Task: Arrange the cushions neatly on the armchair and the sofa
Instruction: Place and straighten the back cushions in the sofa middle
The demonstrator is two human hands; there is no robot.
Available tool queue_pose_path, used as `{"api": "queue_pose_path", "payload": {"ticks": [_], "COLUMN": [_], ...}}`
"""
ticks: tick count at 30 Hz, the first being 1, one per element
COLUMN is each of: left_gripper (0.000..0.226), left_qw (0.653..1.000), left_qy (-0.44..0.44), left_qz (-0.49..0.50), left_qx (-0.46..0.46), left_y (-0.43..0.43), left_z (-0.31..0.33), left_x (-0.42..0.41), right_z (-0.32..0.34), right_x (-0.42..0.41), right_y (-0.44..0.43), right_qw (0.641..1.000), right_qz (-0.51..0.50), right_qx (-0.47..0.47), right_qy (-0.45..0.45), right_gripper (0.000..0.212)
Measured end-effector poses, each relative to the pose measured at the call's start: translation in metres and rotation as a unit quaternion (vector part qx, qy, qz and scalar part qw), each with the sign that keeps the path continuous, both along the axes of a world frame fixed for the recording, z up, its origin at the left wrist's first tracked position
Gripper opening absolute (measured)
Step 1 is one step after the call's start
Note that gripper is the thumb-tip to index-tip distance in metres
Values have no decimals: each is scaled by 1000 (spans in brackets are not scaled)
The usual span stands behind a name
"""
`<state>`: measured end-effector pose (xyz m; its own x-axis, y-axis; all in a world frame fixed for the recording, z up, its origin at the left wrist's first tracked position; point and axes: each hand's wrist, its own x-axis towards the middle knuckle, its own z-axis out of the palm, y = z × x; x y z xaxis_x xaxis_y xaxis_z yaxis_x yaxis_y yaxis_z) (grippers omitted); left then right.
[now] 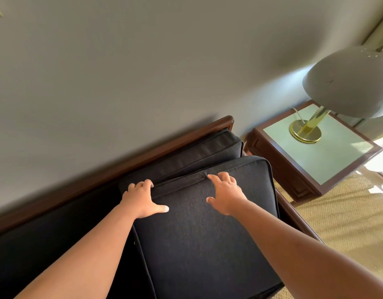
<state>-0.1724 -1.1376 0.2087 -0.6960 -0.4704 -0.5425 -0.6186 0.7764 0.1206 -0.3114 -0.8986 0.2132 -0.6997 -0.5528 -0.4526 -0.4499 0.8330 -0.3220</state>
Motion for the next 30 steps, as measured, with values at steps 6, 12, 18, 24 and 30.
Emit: {"api": "queue_pose_path", "payload": {"ticks": [6, 12, 18, 24, 30], "left_gripper": [113, 123, 92, 68, 49], "left_qw": [998, 999, 995, 990, 978], "left_qy": [7, -30, 0, 25, 31], "left_qz": [49, 44, 79, 118, 164], "left_qx": [40, 11, 68, 80, 122], "left_y": [-7, 1, -3, 2, 9], "left_z": [-7, -5, 0, -4, -10], "left_x": [-4, -5, 3, 45, 70], "right_z": [-6, -16, -12, 0, 7], "right_x": [10, 31, 43, 57, 71], "right_y": [4, 17, 28, 26, 27], "right_qw": [999, 998, 998, 999, 997], "right_qz": [18, 24, 21, 30, 53], "right_qx": [29, 50, 55, 38, 43], "right_qy": [-18, -37, -36, -21, -25], "right_gripper": [85, 86, 85, 84, 83]}}
